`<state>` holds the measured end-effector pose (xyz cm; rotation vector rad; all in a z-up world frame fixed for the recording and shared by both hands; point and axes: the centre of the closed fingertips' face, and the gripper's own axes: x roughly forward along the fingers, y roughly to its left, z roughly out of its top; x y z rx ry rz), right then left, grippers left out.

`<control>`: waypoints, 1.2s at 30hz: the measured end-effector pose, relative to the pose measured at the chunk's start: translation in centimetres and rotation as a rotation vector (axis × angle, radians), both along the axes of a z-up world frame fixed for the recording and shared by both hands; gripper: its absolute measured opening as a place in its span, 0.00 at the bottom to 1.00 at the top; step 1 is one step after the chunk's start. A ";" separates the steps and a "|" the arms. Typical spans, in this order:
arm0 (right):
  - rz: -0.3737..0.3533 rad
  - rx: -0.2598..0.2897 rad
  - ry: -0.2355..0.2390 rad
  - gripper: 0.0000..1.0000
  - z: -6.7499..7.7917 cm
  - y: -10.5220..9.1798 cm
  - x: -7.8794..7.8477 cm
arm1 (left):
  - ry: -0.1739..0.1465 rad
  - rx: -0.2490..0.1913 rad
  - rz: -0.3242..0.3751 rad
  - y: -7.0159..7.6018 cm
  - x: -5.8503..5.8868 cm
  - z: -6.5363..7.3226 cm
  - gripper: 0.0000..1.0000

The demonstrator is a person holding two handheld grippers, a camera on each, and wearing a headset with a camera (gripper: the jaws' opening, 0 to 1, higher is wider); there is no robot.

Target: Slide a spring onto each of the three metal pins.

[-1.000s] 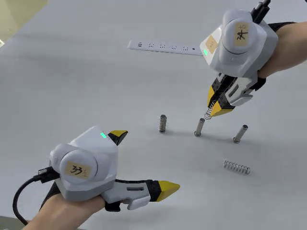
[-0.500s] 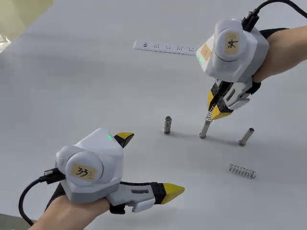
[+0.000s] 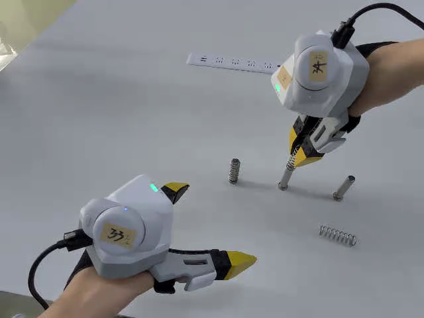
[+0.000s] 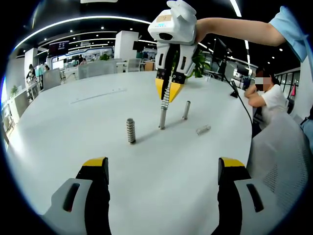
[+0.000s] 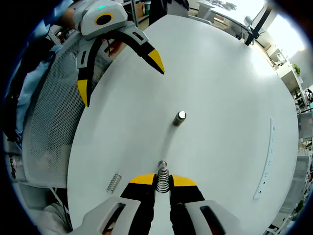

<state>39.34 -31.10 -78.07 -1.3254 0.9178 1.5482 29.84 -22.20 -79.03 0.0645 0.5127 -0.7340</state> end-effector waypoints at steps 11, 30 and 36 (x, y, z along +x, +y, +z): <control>0.005 -0.013 0.010 0.08 -1.1 0.1 -0.5 | 0.008 -0.002 0.005 0.1 -0.1 -0.1 0.90; 0.011 -0.054 0.034 0.08 -3.7 0.2 -0.6 | 0.020 -0.012 0.010 0.2 0.0 -0.3 0.89; 0.004 -0.059 0.037 0.08 -4.6 0.1 -0.5 | 0.023 -0.011 0.013 0.3 0.1 -0.4 0.88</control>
